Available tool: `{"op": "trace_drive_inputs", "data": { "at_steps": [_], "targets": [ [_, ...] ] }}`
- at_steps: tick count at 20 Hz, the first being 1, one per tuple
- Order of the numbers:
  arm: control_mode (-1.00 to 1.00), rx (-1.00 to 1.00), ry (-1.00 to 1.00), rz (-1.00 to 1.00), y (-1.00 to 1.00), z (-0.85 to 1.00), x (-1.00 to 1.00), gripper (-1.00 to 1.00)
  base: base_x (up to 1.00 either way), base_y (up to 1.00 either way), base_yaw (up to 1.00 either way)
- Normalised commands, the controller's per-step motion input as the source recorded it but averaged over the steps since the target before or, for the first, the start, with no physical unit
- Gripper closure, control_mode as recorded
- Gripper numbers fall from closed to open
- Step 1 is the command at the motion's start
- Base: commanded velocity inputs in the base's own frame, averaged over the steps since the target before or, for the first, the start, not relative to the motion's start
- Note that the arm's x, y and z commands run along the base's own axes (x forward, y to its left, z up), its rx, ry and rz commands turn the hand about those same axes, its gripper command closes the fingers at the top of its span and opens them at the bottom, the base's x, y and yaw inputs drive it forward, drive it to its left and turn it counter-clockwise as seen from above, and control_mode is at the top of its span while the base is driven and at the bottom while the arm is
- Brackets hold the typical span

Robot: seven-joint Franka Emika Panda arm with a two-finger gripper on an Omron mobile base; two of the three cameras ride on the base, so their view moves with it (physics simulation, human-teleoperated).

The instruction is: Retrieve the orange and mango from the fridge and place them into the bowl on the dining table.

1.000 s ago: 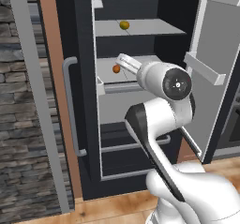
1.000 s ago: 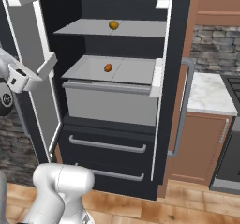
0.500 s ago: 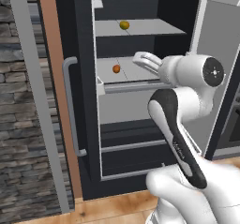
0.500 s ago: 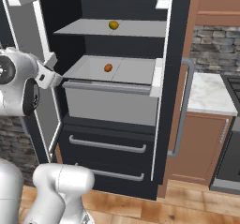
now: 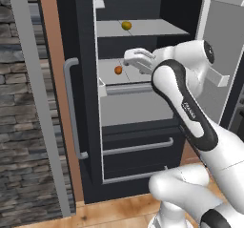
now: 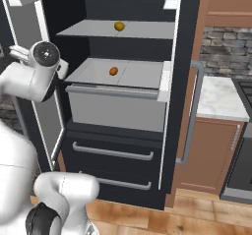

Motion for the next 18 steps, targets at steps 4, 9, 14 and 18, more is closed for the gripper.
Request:
{"op": "trace_drive_inputs", "data": {
  "at_steps": [4,9,14,18],
  "targets": [
    [-1.00,0.00,-0.01,0.12,0.26,0.00,0.57,-1.00,0.00,0.00,0.00],
    [-1.00,0.00,-0.04,0.00,0.37,0.00,0.70,-1.00,0.00,0.00,0.00],
    [-1.00,0.00,-0.01,0.00,0.65,0.00,0.73,-1.00,0.00,0.00,0.00],
    [-1.00,0.00,0.00,0.00,0.57,0.00,0.73,-1.00,0.00,0.00,0.00]
  ]
}}
